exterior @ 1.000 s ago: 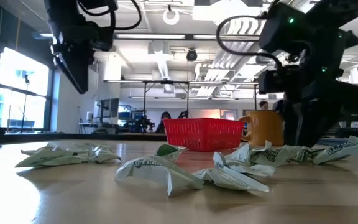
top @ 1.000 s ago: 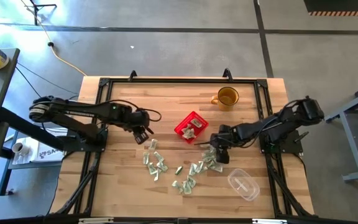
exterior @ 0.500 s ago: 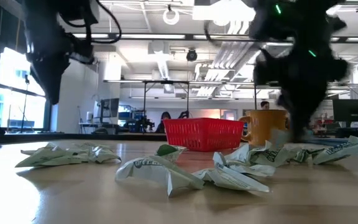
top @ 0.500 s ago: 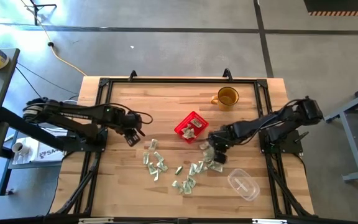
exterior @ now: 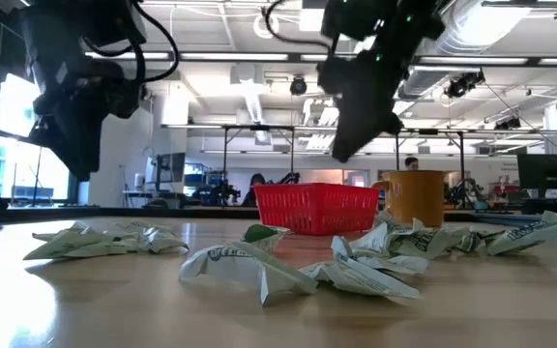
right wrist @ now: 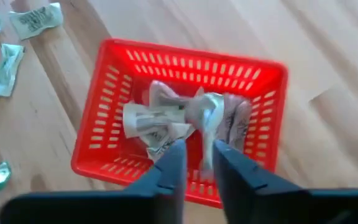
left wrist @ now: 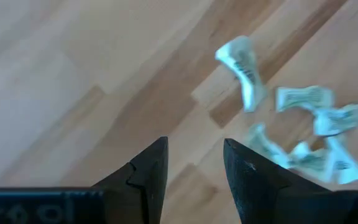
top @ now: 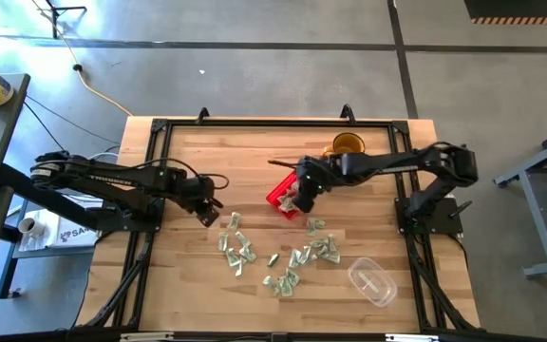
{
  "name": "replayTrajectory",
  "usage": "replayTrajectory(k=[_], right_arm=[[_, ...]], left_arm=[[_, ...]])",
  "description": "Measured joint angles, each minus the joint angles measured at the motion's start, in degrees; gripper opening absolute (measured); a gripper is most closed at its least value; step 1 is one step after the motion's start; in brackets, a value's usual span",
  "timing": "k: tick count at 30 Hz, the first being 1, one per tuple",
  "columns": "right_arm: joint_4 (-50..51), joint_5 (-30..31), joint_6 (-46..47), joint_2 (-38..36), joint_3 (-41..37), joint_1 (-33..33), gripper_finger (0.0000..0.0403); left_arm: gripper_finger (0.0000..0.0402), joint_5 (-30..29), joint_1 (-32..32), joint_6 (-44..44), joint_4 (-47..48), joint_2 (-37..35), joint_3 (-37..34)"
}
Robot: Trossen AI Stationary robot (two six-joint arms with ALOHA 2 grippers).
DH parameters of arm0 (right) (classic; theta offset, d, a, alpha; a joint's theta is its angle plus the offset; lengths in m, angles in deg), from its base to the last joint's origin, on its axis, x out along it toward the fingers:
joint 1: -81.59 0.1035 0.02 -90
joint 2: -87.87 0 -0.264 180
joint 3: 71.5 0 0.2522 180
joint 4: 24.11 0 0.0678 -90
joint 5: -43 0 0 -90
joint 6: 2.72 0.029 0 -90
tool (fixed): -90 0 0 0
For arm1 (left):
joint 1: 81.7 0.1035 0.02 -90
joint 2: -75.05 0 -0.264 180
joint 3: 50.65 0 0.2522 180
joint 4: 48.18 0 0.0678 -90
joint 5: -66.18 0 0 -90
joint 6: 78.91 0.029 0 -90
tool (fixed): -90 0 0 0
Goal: Pick and place items into bin
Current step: Put the white stevia packet into the red bin
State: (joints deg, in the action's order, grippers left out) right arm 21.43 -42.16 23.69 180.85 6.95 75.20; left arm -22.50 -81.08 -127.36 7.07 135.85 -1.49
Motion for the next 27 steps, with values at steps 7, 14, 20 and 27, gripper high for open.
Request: replayTrajectory(k=[7, 14, 20, 27], right_arm=[[-0.33, -6.21, 3.11, 3.34, 0.04, -1.42, 0.0213], [7.66, 2.3, 8.03, 0.02, 0.08, 2.83, 0.0306], [17.12, 7.05, 12.35, -2.16, 0.1, 6.76, 0.0325], [17.63, 9.51, 15.8, -2.24, 0.1, 9.79, 0.0325]], left_arm=[[0.02, 0.8, 0.07, -4.6, -7.52, 1.94, -0.04], [0.0268, -0.19, -3.58, -9.25, -14.79, 12.91, 0.66], [0.0304, -1.6, -7.64, -13.87, -18.7, 21.94, 3.67], [0.0249, -9.13, -8.66, -17.07, -23.17, 27.37, 4.72]])
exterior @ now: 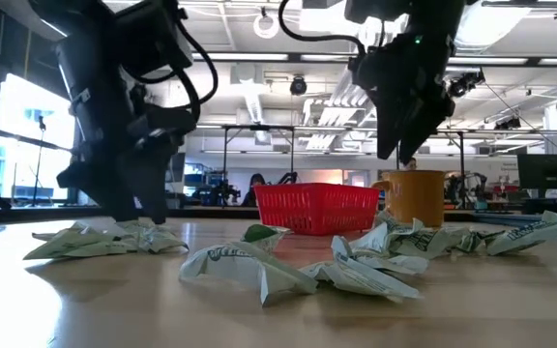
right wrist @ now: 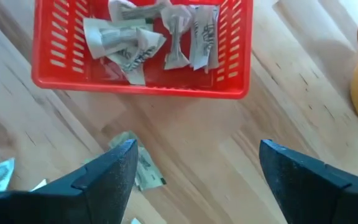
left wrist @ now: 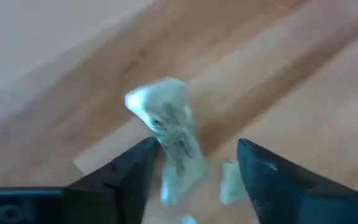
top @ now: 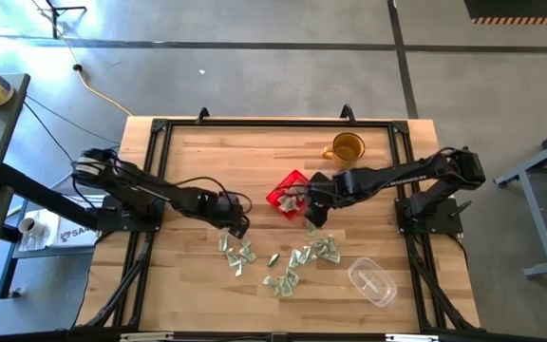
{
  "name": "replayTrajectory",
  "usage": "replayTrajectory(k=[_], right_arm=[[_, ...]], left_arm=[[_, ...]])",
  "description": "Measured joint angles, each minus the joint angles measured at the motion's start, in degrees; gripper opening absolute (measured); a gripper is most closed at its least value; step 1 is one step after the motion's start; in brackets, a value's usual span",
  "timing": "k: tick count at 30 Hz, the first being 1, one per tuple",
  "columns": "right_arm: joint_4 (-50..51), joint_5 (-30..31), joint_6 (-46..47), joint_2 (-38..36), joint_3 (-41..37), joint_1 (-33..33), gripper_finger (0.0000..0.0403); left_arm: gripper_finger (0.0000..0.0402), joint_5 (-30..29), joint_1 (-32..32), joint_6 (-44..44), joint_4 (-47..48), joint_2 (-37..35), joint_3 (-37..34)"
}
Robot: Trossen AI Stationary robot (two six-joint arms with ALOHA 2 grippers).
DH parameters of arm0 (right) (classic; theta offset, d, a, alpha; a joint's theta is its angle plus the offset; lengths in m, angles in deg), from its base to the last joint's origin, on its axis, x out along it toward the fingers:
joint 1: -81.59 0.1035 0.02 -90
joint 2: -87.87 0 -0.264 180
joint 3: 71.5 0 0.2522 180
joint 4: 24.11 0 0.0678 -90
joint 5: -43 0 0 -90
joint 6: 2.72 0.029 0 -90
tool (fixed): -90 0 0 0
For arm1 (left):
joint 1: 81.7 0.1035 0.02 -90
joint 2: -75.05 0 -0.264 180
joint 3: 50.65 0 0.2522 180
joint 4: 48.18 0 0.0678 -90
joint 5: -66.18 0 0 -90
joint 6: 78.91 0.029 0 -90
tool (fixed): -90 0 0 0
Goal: Pick and place items into bin
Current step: Put the white stevia packet into the red bin
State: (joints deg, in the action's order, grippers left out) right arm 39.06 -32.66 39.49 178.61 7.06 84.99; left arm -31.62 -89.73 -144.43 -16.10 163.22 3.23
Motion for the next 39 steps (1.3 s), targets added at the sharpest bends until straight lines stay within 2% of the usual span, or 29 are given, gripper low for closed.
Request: replayTrajectory(k=[3, 6, 8, 10, 14, 17, 19, 23, 25, 31, 35, 36, 39], right_arm=[[0.38, 1.83, 0.59, 0.0, 0.0, 1.41, 0.0325], [1.94, 2.26, 1.76, 0.0, 0.0, 3.1, 0.0325], [3.18, 2.38, 3.42, -0.17, -0.02, 4.52, 0.0325], [4.75, 3.86, 5.06, -1.09, -0.04, 6.63, 0.0325], [8.71, 7.66, 10.79, -4.26, -0.04, 11.15, 0.032], [13.9, 11.97, 18.39, -7.26, -0.04, 14.65, 0.0311], [16.95, 13.68, 22.9, -8.95, -0.04, 16.53, 0.0306], [19.23, 12.54, 26.83, -9.75, -0.04, 18.4, 0.0303], [19.21, 11.56, 27.02, -9.61, -0.04, 18.55, 0.0303], [18.77, 10.32, 28.32, -9.03, -0.04, 18.83, 0.0303], [18.33, 9.91, 26.66, -8.98, -0.04, 19.97, 0.0303], [18.08, 9.43, 25.46, -8.98, -0.04, 20.19, 0.0303], [17.76, 9.08, 22.08, -8.94, -0.04, 20.44, 0.0303]], left_arm=[[0.0189, -5.23, -0.02, 2.55, -0.72, 1.71, -0.06], [0.0109, -9.66, 0.06, 6.43, -2.17, 2.64, -0.13], [0.0048, -11.01, 0.16, 9.28, -3.73, 2.73, -0.24], [0.0022, -10.71, 1.0, 11.77, -4.16, 2.45, 0.78], [0.0046, -7.66, 4.62, 17.87, 0.28, 0.39, 8.56], [0.004, -7.73, 6.76, 25.35, 7.09, -0.54, 17.41], [0.0023, -7.48, 7.52, 32.21, 6.87, -0.62, 23.42], [0.0024, -5.81, 9.53, 43.75, 3.12, 2.93, 32.02], [0.0045, -4.39, 11.33, 45.84, 4.46, 6.82, 33.61], [0.0159, 4.63, 13.84, 43.69, 4.44, 16.22, 36.22], [0.0215, 8.94, 12.7, 45.6, 12.08, 15.24, 37.49], [0.0224, 8.87, 11.94, 46.58, 16.95, 13.37, 37.53], [0.024, 3.31, 8.01, 46.43, 29.55, 8.74, 37.06]])
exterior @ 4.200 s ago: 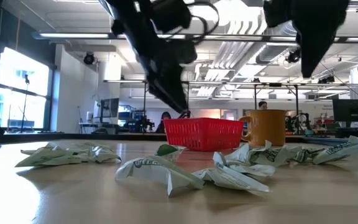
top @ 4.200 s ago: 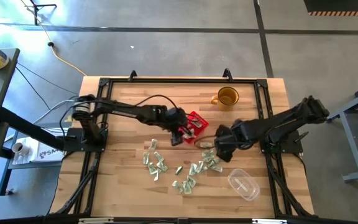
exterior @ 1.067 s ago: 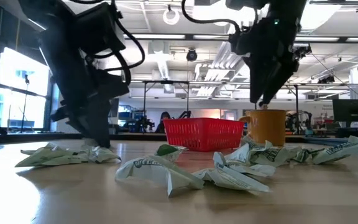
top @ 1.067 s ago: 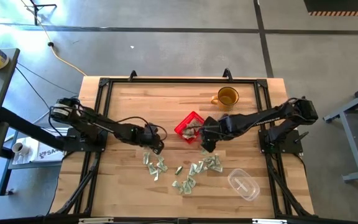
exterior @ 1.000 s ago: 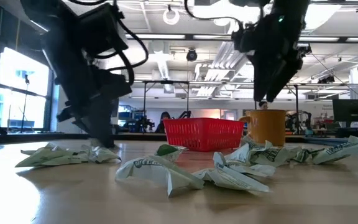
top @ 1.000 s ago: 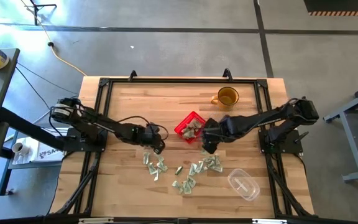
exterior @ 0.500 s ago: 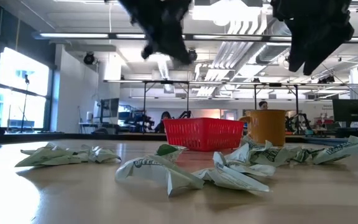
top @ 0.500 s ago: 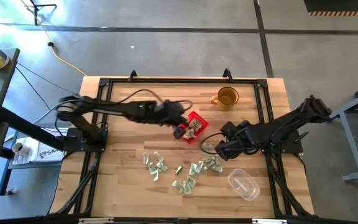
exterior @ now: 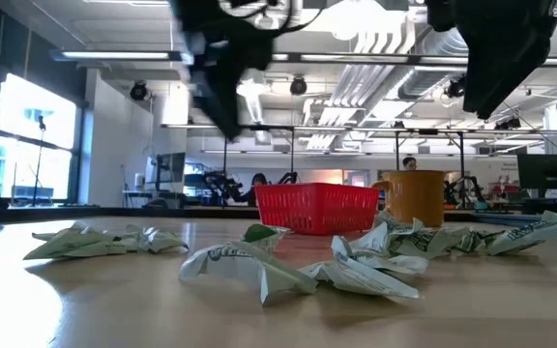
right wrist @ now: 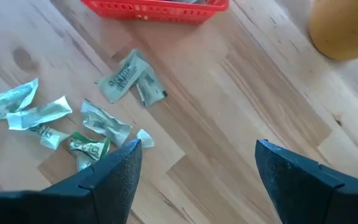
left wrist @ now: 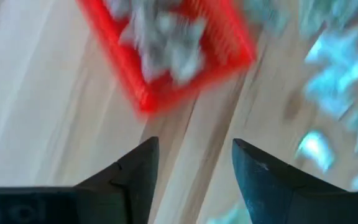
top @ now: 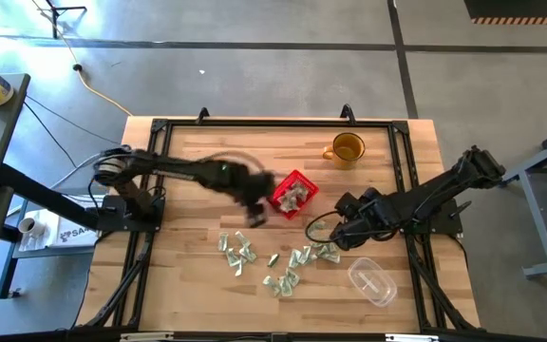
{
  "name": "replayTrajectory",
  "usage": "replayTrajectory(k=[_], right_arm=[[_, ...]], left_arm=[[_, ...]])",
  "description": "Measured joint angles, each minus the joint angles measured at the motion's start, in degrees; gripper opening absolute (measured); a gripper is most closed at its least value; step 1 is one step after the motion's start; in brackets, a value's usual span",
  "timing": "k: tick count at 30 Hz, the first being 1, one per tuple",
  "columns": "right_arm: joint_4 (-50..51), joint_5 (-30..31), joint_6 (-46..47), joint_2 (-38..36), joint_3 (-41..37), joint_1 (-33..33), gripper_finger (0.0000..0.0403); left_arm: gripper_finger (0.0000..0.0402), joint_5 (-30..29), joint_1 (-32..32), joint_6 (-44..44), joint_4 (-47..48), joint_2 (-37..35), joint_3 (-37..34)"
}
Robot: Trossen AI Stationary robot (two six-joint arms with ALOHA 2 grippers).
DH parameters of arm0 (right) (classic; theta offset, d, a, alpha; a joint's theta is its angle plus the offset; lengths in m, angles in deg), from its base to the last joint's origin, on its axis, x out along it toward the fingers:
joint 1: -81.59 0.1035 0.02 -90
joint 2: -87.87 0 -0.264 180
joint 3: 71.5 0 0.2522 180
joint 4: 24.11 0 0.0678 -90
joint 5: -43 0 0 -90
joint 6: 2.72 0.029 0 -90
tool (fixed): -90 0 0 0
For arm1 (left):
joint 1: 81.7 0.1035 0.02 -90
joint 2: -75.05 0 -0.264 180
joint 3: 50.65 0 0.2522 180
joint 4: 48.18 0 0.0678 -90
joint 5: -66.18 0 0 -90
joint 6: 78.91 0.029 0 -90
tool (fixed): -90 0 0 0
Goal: Pick and place items into bin
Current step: Put the white stevia packet into the red bin
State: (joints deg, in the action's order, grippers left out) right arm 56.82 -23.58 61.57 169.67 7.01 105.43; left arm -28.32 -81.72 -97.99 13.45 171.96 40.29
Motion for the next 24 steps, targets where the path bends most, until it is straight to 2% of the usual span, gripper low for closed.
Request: replayTrajectory(k=[2, 6, 10, 13, 17, 21, 24], right_arm=[[-0.17, 0.45, -0.16, 0.0, 0.0, -0.67, 0.0303], [-1.56, 0.69, -0.36, 0.3, 0.02, -3.95, 0.0303], [-3.23, -0.12, -3.28, 1.51, 0.0, -7.39, 0.0303], [-3.43, -2.65, -5.22, 2.82, 0.0, -9.97, 0.0303], [-3.74, -2.96, -7.98, 4.56, 0.0, -12.04, 0.0303], [-4.85, -4.26, -9.29, 5.67, 0.0, -13.13, 0.0303], [-5.4, -4.27, -9.23, 5.73, 0.0, -13.35, 0.0303]], left_arm=[[0.0243, -3.68, -2.47, -5.05, 9.64, -2.24, -2.26], [0.0239, -2.19, -6.19, -23.71, 15.0, -8.42, -9.39], [0.0234, -0.3, -11.75, -42.55, 8.64, -12.61, -17.65], [0.0235, 1.34, -15.69, -53.2, 1.44, -13.86, -22.24], [0.0234, 0.13, -19.85, -60.78, -3.71, -13.57, -26.3], [0.0234, -0.69, -19.91, -64.64, -5.89, -13.49, -30.14], [0.0234, -0.56, -19.94, -65.18, -13.58, -13.49, -33.22]])
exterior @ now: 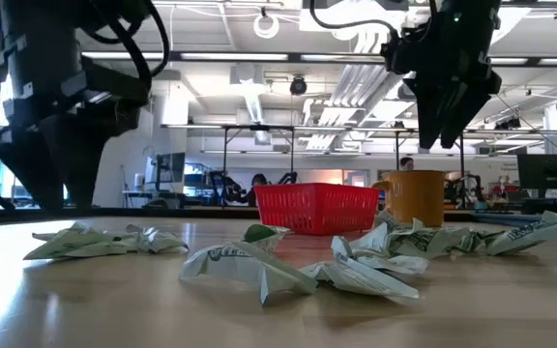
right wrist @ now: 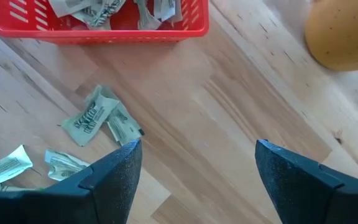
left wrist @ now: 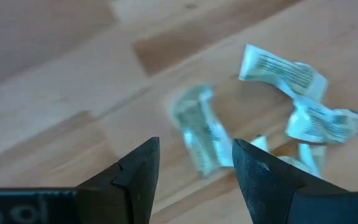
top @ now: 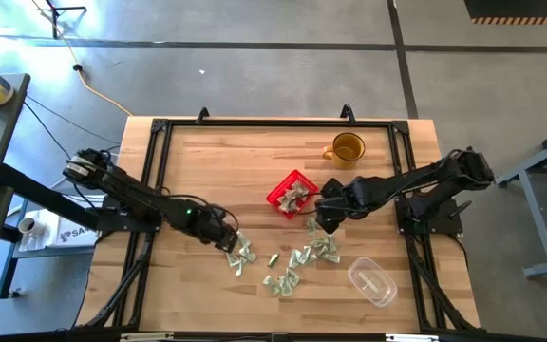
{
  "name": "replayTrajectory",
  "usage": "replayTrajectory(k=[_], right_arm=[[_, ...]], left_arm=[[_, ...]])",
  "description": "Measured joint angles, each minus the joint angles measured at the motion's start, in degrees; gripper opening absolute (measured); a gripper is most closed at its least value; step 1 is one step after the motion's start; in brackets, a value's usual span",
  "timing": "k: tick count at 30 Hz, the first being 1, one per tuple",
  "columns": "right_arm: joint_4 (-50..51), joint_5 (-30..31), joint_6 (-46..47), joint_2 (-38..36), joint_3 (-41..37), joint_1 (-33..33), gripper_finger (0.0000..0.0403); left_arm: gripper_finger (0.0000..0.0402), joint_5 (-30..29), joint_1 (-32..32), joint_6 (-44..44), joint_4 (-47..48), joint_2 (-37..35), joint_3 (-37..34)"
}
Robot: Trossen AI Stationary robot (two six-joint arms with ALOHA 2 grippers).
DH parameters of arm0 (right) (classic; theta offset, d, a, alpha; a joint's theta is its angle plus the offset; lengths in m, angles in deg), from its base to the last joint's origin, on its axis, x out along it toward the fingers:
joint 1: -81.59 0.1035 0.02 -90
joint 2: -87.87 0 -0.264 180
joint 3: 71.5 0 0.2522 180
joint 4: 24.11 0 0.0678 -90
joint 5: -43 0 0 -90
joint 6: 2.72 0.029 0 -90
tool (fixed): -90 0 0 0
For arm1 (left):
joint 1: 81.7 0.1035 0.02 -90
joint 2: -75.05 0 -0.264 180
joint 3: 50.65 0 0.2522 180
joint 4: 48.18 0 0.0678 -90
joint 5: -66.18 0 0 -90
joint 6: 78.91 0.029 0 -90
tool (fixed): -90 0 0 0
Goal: Pick and place items into bin
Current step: Put the white stevia packet into the red bin
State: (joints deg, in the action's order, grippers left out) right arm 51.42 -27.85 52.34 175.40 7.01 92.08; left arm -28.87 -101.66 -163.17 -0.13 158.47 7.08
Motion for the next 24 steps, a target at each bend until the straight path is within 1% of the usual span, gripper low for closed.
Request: replayTrajectory(k=[4, 7, 10, 13, 15, 18, 19, 21, 22, 24], right_arm=[[0.1, -0.36, 0.85, 0.0, 0.0, 0.0, 0.0303], [0.12, -0.69, 1.5, 0.0, 0.0, 0.3, 0.0303], [0.93, -0.67, 1.79, 0.0, 0.0, 0.73, 0.0303], [2.13, -0.36, 1.89, 0.0, 0.0, 1.28, 0.0303], [3.11, 0.3, 1.89, 0.0, 0.0, 1.62, 0.0303], [5.32, 1.74, 2.2, 0.0, 0.0, 2.41, 0.0303], [6.25, 2.51, 3.06, 0.0, 0.0, 2.86, 0.0303], [7.85, 4.03, 4.93, -0.1, 0.0, 3.97, 0.0303], [8.38, 4.5, 5.92, -0.2, 0.0, 4.57, 0.0303], [9.5, 4.55, 8.01, -0.26, 0.0, 5.8, 0.0303]], left_arm=[[0.0234, -0.09, 0.08, -0.81, -8.58, 0.74, -3.47], [0.0232, 0.0, 0.02, -1.6, -9.49, 1.91, -4.95], [0.021, -0.06, 0.02, -0.68, -8.79, 3.05, -5.14], [0.0163, -1.37, 0.04, 1.27, -8.3, 3.39, -5.23], [0.0117, -2.67, 0.48, 2.14, -7.94, 3.43, -5.29], [0.0038, -4.14, 2.13, 5.21, -8.1, 3.08, -5.07], [0.0024, -4.58, 2.72, 6.54, -7.86, 2.88, -4.55], [0.0024, -6.4, 4.19, 9.86, -6.97, 2.22, -3.2], [0.0032, -6.95, 5.22, 11.79, -5.85, 1.48, -1.95], [0.0047, -7.42, 7.39, 16.55, -6.62, 0.01, 1.75]])
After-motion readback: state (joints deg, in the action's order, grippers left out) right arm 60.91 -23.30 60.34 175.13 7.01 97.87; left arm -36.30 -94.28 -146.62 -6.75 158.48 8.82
